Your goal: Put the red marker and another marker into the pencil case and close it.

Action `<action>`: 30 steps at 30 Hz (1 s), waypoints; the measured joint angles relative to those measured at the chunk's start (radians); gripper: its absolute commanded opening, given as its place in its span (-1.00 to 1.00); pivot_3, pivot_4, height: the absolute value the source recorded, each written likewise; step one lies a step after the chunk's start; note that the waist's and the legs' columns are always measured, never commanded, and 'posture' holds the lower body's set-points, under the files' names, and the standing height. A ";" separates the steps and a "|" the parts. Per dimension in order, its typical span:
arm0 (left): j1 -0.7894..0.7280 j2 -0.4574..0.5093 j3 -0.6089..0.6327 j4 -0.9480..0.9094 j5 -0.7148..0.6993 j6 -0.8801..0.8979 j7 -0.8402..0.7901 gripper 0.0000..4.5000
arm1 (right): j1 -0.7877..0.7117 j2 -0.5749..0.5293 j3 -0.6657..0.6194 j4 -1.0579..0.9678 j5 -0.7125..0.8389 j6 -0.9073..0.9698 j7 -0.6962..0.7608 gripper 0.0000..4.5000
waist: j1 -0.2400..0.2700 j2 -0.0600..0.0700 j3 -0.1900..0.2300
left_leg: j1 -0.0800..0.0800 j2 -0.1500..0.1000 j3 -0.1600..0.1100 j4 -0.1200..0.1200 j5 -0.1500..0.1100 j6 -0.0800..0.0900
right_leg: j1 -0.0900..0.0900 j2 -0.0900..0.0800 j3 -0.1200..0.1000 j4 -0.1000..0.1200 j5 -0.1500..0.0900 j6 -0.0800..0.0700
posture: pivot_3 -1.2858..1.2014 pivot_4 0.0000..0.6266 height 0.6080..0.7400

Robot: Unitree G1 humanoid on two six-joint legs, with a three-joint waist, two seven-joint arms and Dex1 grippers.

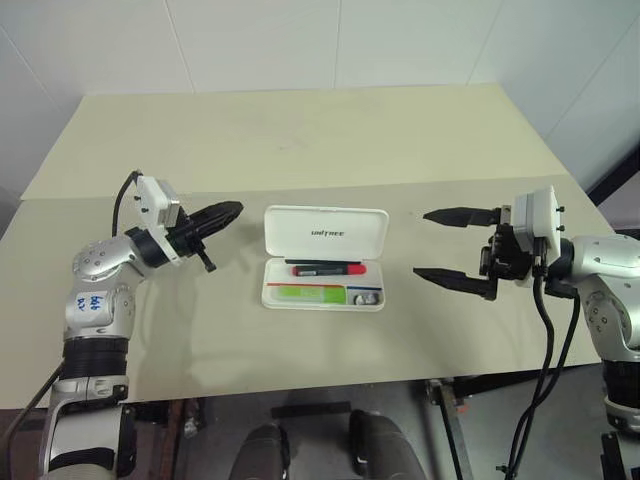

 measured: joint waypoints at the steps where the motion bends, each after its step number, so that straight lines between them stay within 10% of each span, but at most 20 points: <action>1: -0.016 -0.004 -0.009 0.025 0.026 -0.008 0.023 -0.99 | 0.000 0.001 0.008 -0.002 -0.001 -0.001 -0.004 1.00 | 0.000 0.000 0.000 | 0.000 0.000 0.000 0.000 0.000 0.000 | 0.000 0.000 0.000 0.000 0.000 0.000 | 0.03 -0.52 1.00; 30: -0.129 -0.098 -0.131 0.208 0.161 -0.067 -0.049 -0.99 | 0.080 0.142 0.028 -0.024 0.022 -0.076 -0.061 1.00 | 0.021 0.000 0.000 | -0.001 -0.001 0.001 0.000 0.000 0.000 | 0.000 0.001 -0.001 0.000 0.000 0.000 | 0.03 -0.52 1.00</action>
